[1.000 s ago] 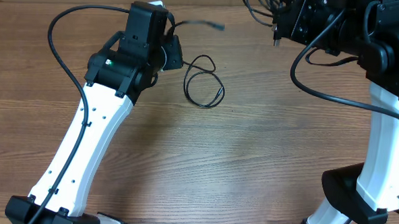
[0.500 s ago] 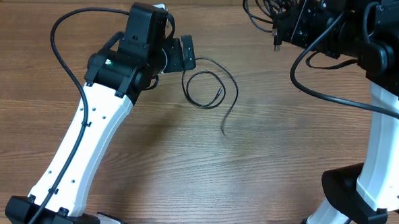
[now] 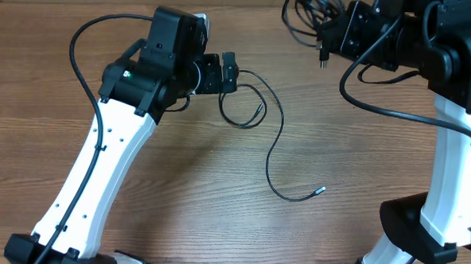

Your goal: Untangle cables

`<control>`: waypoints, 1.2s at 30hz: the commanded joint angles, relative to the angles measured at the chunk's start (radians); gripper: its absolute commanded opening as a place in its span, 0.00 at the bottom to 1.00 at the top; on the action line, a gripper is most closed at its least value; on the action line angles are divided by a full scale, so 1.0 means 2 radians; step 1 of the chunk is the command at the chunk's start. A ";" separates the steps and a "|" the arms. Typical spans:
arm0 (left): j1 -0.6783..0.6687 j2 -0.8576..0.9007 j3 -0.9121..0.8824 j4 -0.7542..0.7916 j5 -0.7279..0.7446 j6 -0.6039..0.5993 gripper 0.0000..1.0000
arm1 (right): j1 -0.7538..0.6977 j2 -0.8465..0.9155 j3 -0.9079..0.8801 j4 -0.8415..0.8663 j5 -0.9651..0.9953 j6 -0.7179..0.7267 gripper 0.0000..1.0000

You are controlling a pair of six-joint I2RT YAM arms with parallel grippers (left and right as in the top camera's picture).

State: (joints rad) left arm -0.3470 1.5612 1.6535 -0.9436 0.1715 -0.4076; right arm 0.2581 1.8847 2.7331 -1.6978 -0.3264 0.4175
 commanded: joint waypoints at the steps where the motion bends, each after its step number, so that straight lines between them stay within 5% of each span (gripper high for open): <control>1: 0.000 -0.051 0.006 0.007 0.048 0.016 1.00 | 0.009 0.001 -0.011 0.004 -0.040 -0.014 0.04; 9: 0.000 -0.118 0.006 0.028 0.082 0.034 0.94 | 0.032 0.004 -0.051 0.022 -0.080 -0.014 0.04; 18: 0.000 -0.113 0.006 0.029 0.093 0.063 0.93 | 0.041 0.005 -0.058 0.066 -0.250 -0.014 0.04; 24: 0.000 -0.110 0.006 0.042 0.078 0.077 0.92 | 0.041 0.005 -0.058 0.064 -0.269 -0.014 0.04; 36: 0.000 -0.106 0.006 0.057 0.053 0.073 0.70 | 0.042 0.005 -0.058 0.063 -0.320 -0.014 0.04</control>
State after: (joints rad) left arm -0.3470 1.3365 1.6562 -0.8368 0.2989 -0.2768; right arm 0.3355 1.8957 2.6122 -1.5745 -0.9100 0.3988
